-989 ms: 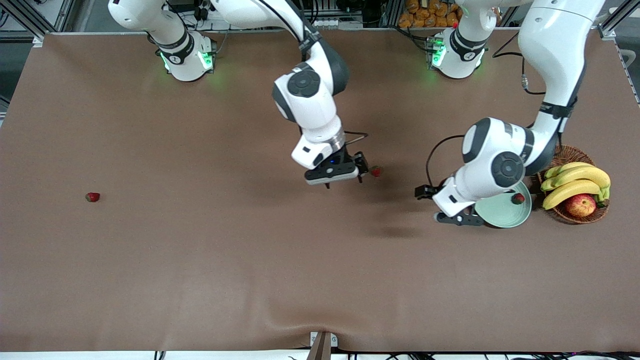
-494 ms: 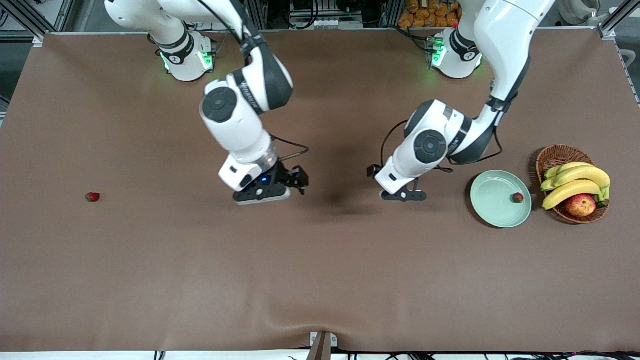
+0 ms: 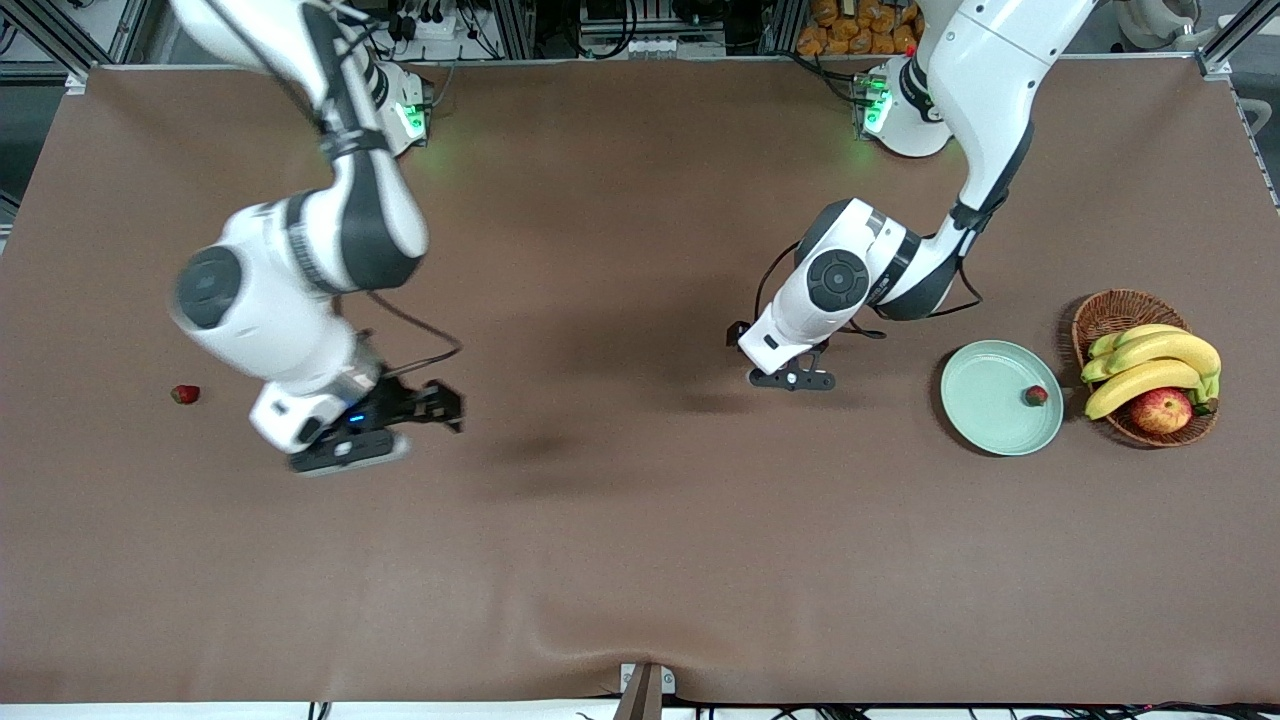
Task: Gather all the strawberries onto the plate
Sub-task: 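Grasp the second strawberry with the left gripper while the right gripper reaches the third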
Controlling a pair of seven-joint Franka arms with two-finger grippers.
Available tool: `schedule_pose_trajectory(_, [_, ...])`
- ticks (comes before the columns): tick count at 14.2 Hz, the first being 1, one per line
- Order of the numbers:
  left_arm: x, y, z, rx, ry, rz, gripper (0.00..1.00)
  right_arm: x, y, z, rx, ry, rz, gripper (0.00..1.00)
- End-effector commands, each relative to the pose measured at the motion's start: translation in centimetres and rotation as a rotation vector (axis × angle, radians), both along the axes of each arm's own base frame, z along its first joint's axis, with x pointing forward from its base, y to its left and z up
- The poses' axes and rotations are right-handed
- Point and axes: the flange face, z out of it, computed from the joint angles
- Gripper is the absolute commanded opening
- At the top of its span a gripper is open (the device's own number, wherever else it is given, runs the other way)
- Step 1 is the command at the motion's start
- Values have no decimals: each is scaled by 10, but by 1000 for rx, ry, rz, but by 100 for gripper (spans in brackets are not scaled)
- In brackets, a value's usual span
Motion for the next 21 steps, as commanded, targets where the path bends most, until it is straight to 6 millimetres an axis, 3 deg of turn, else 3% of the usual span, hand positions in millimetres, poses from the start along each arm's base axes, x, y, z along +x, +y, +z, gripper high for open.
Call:
schedule_pose_trajectory(1, [-6, -12, -7, 2, -19, 16, 96, 4, -91, 9, -4, 27, -38, 100])
schedule_pose_trajectory(6, [-8, -13, -14, -1, -16, 17, 82, -14, -243, 7, -139, 159, -213, 100])
schedule_pose_trajectory(9, [-9, -13, -15, 1, -13, 18, 75, -37, -337, -20, -138, 252, -356, 100])
schedule_pose_trajectory(10, [-10, -13, -16, 2, -10, 18, 74, -42, -358, -35, -145, 278, -386, 100])
schedule_pose_trajectory(13, [-14, -16, -22, 7, 1, 26, 73, -62, -396, -88, -151, 363, -448, 100])
schedule_pose_trajectory(17, [-16, -18, -24, 9, 4, 24, 59, -80, -406, -142, -181, 319, -444, 100])
schedule_pose_trajectory(20, [-17, -17, -25, 11, 8, 24, 41, -83, -413, -177, -145, 330, -464, 100])
schedule_pose_trajectory(21, [-18, -16, -26, 12, 9, 24, 31, -84, -415, -184, -132, 329, -468, 100])
